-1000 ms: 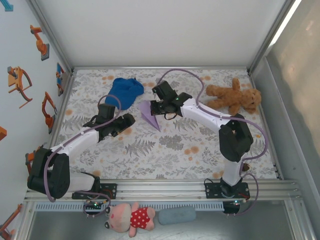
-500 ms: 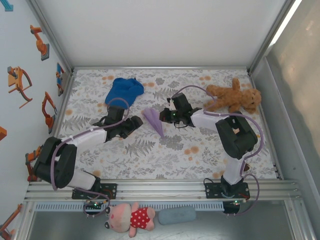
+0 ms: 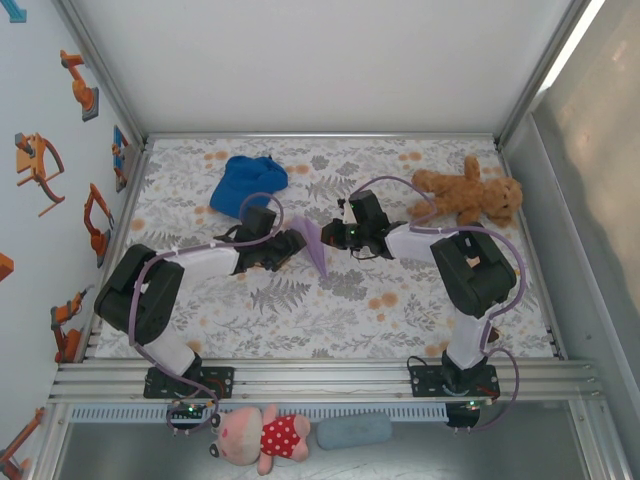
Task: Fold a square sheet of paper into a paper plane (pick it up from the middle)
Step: Turn over the paper plane at the center of the table, then move a paper plane to the center of the table.
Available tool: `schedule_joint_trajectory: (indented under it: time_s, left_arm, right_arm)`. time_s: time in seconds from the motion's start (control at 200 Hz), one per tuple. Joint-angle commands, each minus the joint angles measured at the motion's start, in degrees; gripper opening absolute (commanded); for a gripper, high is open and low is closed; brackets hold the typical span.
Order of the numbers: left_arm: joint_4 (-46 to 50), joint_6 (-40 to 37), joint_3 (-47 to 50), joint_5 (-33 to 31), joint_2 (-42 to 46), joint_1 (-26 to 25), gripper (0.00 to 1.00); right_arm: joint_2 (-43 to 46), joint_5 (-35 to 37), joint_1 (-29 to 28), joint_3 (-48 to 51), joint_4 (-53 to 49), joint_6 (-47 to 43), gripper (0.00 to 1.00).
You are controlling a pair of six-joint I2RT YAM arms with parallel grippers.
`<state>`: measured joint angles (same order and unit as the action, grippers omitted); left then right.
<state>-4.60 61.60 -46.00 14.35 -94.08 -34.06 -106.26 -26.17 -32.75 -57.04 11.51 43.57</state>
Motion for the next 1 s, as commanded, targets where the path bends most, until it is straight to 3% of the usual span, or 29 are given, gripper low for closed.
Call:
schedule_joint_trajectory:
  time_s: [0.0,0.346,0.691,0.997]
  left_arm:
    - [0.92,1.33,-2.4,-1.3,-1.08,-0.11,0.57]
    - [4.05,-0.23,-4.4,-2.37,-1.33,-0.21,0.53]
    - [5.48,-1.1,-5.84,-2.79,-3.22,-0.15,0.27]
    - [5.61,-2.92,-6.6,-1.89,-4.73,0.03,0.11]
  right_arm:
    - [1.24,-0.72,0.63,0.65,1.69,-0.07,0.0]
    - [0.66,-0.9,0.76,-0.17,1.0,-0.48,0.0]
    - [0.36,-1.61,0.85,-0.52,0.36,-0.58,0.01]
    - [-2.08,-6.78,0.94,-3.4,-4.54,-4.25,0.12]
